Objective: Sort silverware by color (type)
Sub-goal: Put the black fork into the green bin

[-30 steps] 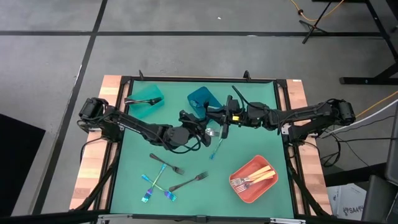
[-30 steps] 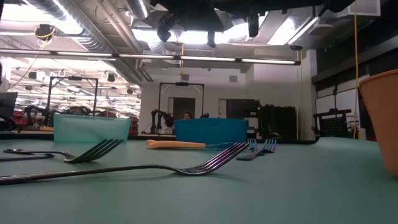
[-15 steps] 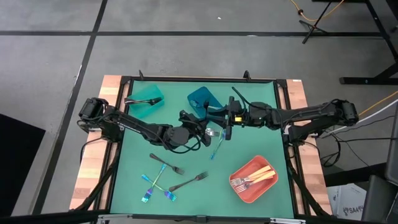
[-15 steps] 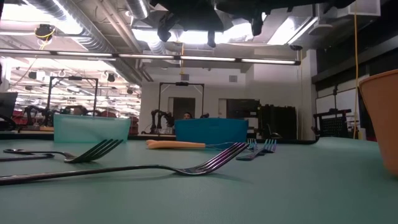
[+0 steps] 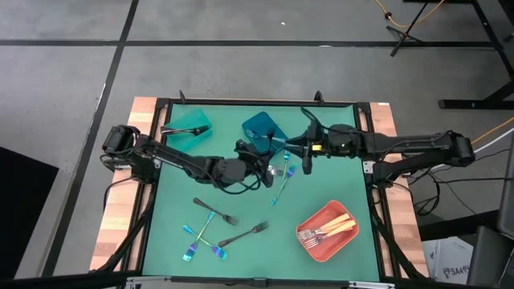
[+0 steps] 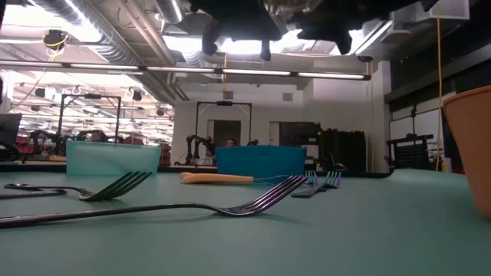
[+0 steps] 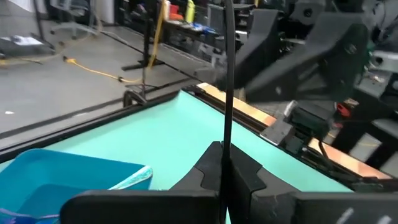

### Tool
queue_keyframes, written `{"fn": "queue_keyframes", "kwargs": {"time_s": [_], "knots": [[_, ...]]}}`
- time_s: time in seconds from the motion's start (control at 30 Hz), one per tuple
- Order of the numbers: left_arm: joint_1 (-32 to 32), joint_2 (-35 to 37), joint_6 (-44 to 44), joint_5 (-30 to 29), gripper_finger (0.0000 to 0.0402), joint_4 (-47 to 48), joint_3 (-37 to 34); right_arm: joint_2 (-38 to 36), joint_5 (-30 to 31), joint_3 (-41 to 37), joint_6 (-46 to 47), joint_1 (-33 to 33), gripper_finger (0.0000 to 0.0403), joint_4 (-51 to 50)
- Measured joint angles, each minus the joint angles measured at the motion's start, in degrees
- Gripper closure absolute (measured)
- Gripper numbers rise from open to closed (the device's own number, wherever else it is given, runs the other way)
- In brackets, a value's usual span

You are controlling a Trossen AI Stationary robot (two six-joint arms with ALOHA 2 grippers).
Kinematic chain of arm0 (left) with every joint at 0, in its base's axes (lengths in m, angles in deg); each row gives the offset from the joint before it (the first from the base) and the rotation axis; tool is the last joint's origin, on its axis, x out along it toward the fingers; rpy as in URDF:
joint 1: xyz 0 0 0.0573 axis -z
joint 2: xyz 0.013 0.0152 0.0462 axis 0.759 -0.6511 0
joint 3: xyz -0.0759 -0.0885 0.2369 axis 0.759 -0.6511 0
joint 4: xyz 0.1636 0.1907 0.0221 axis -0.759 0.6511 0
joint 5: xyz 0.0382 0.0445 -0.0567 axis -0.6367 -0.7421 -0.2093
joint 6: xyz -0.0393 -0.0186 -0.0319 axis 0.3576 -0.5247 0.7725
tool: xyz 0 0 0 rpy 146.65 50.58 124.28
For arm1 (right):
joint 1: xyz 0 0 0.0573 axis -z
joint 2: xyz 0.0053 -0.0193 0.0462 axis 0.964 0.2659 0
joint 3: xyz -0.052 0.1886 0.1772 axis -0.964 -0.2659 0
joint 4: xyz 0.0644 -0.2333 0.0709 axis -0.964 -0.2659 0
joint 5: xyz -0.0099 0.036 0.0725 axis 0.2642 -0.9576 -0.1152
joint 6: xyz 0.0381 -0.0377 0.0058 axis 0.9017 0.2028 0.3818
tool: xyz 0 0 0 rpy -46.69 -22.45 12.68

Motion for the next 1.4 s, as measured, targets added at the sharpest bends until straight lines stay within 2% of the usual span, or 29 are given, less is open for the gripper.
{"fn": "queue_keyframes", "kwargs": {"time_s": [0.17,0.4,0.57,0.77,0.97,1.23,1.4], "knots": [[-5.31,3.21,0.6,10.5,0.0401,8.01,0.0,0.53,0.02,0.0,-0.02,-0.02,0.0299,-5.33],[-15.1,11.86,1.09,18.53,0.0401,25.88,0.04,0.68,0.46,0.0,-0.04,0.0,0.0299,-11.24],[-23.88,17.83,0.22,22.87,0.0401,41.73,0.04,1.91,0.44,0.04,-0.02,-0.02,0.0299,-11.22],[-34.83,21.52,-6.63,24.49,0.0401,55.77,0.04,4.13,0.46,0.07,-0.04,0.0,0.0299,-11.11],[-43.77,21.36,-13.93,24.47,0.0401,68.42,0.02,7.11,0.46,0.04,-0.04,0.0,0.0299,-10.77],[-50.04,20.29,-19.88,24.2,0.0401,82.49,-0.02,9.28,0.44,0.02,-0.08,0.0,0.0299,-10.98],[-52.16,20.34,-24.31,23.81,0.0401,87.67,-0.02,9.29,0.43,0.02,-2.29,0.0,0.0299,-10.9]]}}
